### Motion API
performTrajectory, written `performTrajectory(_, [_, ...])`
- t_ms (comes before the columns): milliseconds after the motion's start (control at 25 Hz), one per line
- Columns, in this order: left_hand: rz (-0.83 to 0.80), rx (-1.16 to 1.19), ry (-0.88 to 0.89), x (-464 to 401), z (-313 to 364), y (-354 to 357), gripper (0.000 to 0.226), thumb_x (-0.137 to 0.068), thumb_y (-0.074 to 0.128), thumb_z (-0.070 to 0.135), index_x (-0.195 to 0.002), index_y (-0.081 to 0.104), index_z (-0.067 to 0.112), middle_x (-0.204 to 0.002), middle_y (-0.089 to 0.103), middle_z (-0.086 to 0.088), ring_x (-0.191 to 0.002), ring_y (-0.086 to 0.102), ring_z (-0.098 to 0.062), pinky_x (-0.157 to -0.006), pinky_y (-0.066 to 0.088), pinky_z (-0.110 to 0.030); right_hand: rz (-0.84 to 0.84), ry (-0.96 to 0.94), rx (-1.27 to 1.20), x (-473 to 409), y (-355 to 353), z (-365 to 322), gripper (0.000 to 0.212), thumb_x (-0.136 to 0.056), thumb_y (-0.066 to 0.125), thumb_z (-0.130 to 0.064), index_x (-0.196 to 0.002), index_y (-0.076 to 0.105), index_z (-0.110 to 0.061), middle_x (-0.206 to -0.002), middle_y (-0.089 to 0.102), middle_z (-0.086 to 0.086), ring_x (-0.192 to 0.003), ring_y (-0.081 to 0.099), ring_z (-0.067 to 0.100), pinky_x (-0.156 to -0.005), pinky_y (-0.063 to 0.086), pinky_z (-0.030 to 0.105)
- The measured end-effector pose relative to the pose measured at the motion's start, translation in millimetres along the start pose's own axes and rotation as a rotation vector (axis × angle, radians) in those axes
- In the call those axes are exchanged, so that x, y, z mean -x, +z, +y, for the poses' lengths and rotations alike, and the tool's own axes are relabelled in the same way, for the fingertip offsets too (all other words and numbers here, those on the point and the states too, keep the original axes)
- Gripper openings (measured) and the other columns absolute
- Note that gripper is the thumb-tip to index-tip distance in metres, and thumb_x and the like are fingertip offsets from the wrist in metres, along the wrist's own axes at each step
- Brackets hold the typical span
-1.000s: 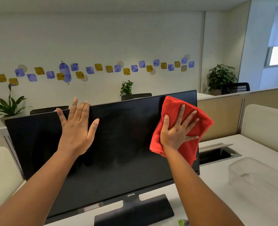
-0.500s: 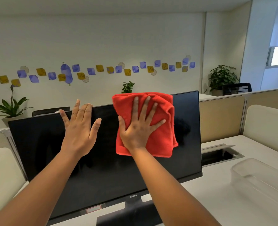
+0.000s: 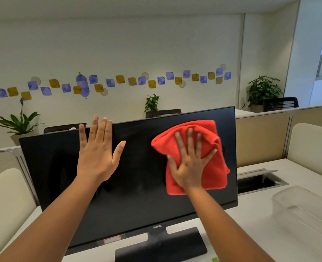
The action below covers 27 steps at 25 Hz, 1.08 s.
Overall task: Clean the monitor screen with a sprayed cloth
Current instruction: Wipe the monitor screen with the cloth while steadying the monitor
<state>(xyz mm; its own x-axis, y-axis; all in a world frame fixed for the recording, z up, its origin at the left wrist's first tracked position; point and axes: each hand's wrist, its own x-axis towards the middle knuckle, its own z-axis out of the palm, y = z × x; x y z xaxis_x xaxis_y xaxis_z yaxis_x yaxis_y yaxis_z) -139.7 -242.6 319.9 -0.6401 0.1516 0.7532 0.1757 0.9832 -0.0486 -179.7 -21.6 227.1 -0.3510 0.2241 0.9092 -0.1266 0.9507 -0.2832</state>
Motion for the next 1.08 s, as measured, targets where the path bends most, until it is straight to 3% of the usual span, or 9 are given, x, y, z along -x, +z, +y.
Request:
performTrajectory(160, [0.011, 0.012, 0.006, -0.5, 0.3, 3.9, 0.076, -0.084, 0.008, 0.058, -0.144, 0.006, 0.011, -0.156, 0.007, -0.007, -0.139, -0.017, -0.014, -0.112, -0.020, -0.032, 0.050, 0.544, -0.167, -42.2, -6.7, 28.1, 0.067, -0.082, 0.021, -0.061, -0.143, 0.007, -0.036, -0.157, 0.010, 0.003, -0.144, 0.003, 0.025, -0.101, 0.004, 0.077])
performTrajectory(240, [0.024, 0.018, 0.013, -1.7, 0.3, 4.2, 0.076, -0.084, 0.008, 0.058, -0.144, 0.007, 0.011, -0.156, 0.008, -0.006, -0.139, -0.016, -0.014, -0.111, -0.021, -0.031, 0.064, 0.629, -0.178, -56.7, -7.0, 23.3, 0.070, -0.083, 0.014, -0.063, -0.146, 0.006, -0.032, -0.157, 0.006, 0.004, -0.144, 0.000, 0.027, -0.101, 0.004, 0.076])
performTrajectory(400, [0.048, 0.028, 0.007, 0.0, 0.1, 4.4, 0.078, -0.083, 0.005, 0.059, -0.144, 0.009, 0.011, -0.155, 0.010, -0.006, -0.139, -0.016, -0.013, -0.107, -0.028, -0.026, 0.032, 0.524, -0.144, -56.7, -2.6, -13.5, 0.072, -0.084, 0.017, -0.062, -0.146, 0.011, -0.026, -0.156, 0.010, 0.008, -0.144, 0.004, 0.032, -0.102, 0.002, 0.074])
performTrajectory(680, [0.042, 0.013, 0.029, 4.6, -20.6, 1.4, 0.073, -0.083, 0.002, 0.058, -0.144, -0.001, 0.017, -0.156, 0.003, -0.001, -0.138, -0.015, -0.007, -0.107, -0.028, -0.033, -0.010, 0.271, -0.129, -32.7, 3.9, -68.1, 0.071, -0.085, 0.029, -0.061, -0.145, 0.015, -0.025, -0.155, 0.017, 0.012, -0.141, 0.005, 0.033, -0.101, -0.006, 0.071])
performTrajectory(880, [0.102, 0.031, -0.244, 30.8, -67.1, 5.1, 0.070, -0.086, 0.015, 0.049, -0.144, -0.003, 0.015, -0.156, -0.002, -0.003, -0.142, -0.010, -0.016, -0.112, -0.013, -0.045, -0.009, 0.311, -0.098, -36.4, -1.6, -36.4, 0.072, -0.085, 0.028, -0.061, -0.146, 0.017, -0.024, -0.155, 0.015, 0.012, -0.142, 0.005, 0.034, -0.101, -0.002, 0.073])
performTrajectory(1000, [0.036, 0.071, -0.299, 40.0, -86.8, 0.9, 0.069, -0.087, 0.014, 0.048, -0.144, -0.002, 0.014, -0.156, -0.004, -0.003, -0.143, -0.008, -0.018, -0.111, -0.013, -0.047, 0.007, 0.277, -0.087, -30.3, -1.9, -44.5, 0.071, -0.086, 0.028, -0.061, -0.145, 0.018, -0.023, -0.154, 0.017, 0.014, -0.141, 0.006, 0.035, -0.100, -0.003, 0.073])
performTrajectory(1080, [0.018, 0.041, -0.368, 63.4, -141.4, -19.1, 0.067, -0.089, 0.017, 0.048, -0.145, 0.003, 0.014, -0.156, 0.001, -0.004, -0.143, -0.002, -0.019, -0.112, -0.010, -0.048, -0.070, 0.230, -0.169, -10.8, 12.1, -115.2, 0.072, -0.085, 0.029, -0.061, -0.145, 0.019, -0.022, -0.154, 0.018, 0.015, -0.141, 0.007, 0.037, -0.099, -0.003, 0.073])
